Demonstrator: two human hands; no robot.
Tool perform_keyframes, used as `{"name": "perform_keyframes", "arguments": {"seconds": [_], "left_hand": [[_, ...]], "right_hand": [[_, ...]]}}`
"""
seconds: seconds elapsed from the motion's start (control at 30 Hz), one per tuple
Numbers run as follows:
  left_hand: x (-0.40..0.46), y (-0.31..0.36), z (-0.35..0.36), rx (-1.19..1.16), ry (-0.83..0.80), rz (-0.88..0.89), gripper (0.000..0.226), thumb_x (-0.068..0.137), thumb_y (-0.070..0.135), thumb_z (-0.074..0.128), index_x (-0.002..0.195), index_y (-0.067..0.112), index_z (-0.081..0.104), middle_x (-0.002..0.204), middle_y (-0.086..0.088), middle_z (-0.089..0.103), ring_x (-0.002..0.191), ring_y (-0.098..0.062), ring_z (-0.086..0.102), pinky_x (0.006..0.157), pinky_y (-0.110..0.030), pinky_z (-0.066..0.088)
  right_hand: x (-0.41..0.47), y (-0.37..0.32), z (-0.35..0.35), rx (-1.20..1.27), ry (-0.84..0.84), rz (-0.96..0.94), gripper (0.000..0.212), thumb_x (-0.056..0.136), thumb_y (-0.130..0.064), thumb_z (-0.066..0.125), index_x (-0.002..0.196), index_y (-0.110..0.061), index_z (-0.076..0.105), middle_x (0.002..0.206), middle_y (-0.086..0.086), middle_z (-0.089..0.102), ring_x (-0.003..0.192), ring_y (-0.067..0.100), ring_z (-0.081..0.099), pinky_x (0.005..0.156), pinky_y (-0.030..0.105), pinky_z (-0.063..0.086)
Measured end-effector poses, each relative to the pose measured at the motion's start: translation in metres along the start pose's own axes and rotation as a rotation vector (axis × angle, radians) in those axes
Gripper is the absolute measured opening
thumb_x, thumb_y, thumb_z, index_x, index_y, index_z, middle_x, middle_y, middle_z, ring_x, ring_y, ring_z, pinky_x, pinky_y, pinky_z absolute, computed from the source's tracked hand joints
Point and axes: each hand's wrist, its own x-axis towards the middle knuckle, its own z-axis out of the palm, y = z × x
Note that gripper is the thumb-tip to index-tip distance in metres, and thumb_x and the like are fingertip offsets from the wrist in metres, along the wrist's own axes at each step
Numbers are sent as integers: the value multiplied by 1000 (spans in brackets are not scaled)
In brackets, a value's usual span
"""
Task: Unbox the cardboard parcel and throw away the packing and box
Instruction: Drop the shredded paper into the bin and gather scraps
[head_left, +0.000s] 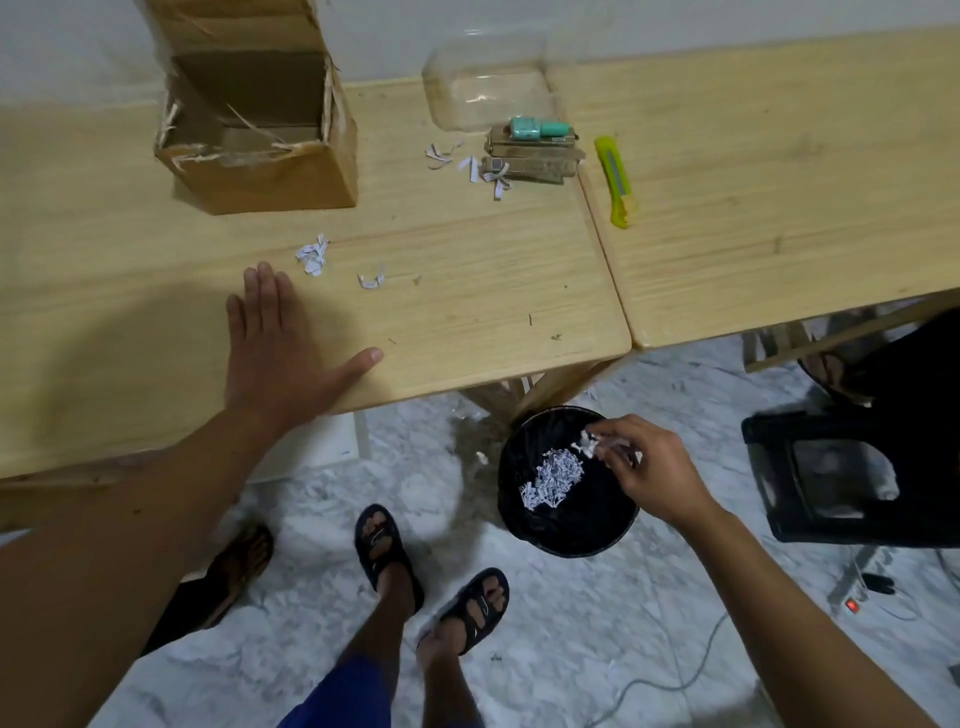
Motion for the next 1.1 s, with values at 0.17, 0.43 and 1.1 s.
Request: {"name": "perform_keyframes", "arguments": {"seconds": [0.17, 0.43, 1.1], "left_hand": [[0, -1, 0, -16, 10, 10, 141, 72, 101, 31, 159, -8, 7, 170, -26, 6, 160, -36, 0, 129, -56, 5], [1, 0, -4, -34, 5, 12, 143, 70, 102, 27, 159, -8, 8, 170, -26, 6, 160, -36, 0, 129, -56, 5], [5, -4, -9, -135, -3, -23, 152, 59, 106, 35, 162, -1, 5, 173, -17, -1, 162, -26, -6, 130, -51, 4]], "right_hand": [[-11, 20, 4, 5, 13, 138, 27, 90, -19, 79, 116, -26, 76, 110, -9, 75, 101, 11, 71, 90, 39, 60], [11, -13, 0, 146, 124, 89, 13, 91, -14, 78, 102, -21, 80, 100, -11, 75, 94, 2, 71, 86, 30, 60], [244, -148, -5, 179, 200, -104, 66, 89, -47, 73, 147, -22, 53, 156, -3, 48, 145, 14, 43, 121, 38, 37]]}}
